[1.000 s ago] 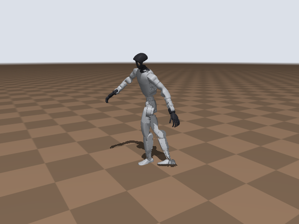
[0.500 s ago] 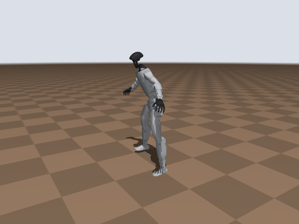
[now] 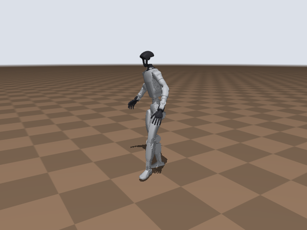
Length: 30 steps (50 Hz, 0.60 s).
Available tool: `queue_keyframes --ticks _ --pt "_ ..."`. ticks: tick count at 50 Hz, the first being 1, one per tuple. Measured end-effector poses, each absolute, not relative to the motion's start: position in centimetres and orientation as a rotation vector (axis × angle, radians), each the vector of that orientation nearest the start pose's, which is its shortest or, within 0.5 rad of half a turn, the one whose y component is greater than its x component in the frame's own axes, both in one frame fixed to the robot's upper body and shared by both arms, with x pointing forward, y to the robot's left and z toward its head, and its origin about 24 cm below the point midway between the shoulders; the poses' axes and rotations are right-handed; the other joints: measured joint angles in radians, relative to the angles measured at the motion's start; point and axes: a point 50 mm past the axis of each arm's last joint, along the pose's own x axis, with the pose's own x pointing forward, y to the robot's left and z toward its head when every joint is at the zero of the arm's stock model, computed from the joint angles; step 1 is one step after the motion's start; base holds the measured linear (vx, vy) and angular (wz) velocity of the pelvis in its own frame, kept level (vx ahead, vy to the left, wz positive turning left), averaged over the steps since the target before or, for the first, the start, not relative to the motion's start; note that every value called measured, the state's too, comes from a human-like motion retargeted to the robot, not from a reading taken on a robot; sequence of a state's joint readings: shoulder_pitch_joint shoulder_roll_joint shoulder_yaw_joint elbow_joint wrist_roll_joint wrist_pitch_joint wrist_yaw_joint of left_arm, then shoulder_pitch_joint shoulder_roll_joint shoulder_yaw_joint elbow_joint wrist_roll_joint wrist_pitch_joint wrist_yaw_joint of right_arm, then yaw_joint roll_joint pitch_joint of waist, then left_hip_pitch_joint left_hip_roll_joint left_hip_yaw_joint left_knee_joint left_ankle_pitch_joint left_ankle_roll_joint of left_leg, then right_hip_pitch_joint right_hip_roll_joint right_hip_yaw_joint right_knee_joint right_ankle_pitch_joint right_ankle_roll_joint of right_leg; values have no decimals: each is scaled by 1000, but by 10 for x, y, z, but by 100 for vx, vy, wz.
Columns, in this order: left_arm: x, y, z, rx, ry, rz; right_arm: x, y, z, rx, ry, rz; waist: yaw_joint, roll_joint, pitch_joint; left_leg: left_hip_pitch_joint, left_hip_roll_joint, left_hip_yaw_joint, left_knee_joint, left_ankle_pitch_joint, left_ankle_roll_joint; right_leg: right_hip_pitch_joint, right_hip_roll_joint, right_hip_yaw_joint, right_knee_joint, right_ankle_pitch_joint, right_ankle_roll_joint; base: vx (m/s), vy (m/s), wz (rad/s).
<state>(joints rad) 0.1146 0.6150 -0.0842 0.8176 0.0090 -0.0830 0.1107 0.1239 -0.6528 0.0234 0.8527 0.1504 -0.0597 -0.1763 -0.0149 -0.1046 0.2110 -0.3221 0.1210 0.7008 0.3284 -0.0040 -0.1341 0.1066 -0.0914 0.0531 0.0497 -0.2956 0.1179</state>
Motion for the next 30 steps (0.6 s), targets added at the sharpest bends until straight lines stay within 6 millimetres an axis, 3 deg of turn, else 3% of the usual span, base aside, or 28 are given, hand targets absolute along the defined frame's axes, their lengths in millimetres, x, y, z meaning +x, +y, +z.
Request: queue_keyframes --ticks 5,8,12,15,18,22,25,28,30 --pt "107 353 -84 679 903 239 176 -373 -32 -684 677 -338 78 20 35 -7 -118 148 -5 -30 -7 38 122 84 -28 29 27 10 -45 -92" --pt "88 356 -91 645 974 258 204 -369 -12 -735 590 -278 141 14 38 -3 -200 187 -16 -44 22 46 180 152 -45 48 47 16 -46 -121" --pt "70 357 -99 448 998 518 239 -361 15 -793 493 -228 255 -10 47 35 -319 217 -149 -40 36 49 246 263 -79 79 76 22 -45 -140" --pt "51 353 -108 283 1016 716 260 -350 31 -806 439 -157 335 -33 58 71 -339 248 -188 -58 75 66 298 355 -101 97 80 31 -46 -146" --pt "30 354 -112 206 1053 817 276 -335 41 -810 396 -68 430 -88 70 83 -342 125 -256 -121 87 91 338 466 -121 122 96 40 -48 -165" --pt "15 368 -107 288 1145 752 278 -312 32 -773 361 -9 545 -241 73 85 -328 140 -341 -168 109 80 336 517 -136 113 132 46 -49 -114" --pt "13 387 -96 421 1221 658 264 -296 9 -693 365 -20 598 -334 83 103 -295 157 -374 -145 68 60 300 334 -114 22 105 46 -46 -39" --pt "18 392 -93 482 1249 609 243 -292 -12 -611 415 -50 588 -323 96 154 -231 138 -378 -135 32 83 240 30 -61 -50 34 43 -34 9" --pt "22 386 -96 477 1247 568 228 -296 -25 -586 476 -65 561 -287 86 188 -178 125 -365 -137 19 111 182 -132 -32 -42 -12 43 -26 19"
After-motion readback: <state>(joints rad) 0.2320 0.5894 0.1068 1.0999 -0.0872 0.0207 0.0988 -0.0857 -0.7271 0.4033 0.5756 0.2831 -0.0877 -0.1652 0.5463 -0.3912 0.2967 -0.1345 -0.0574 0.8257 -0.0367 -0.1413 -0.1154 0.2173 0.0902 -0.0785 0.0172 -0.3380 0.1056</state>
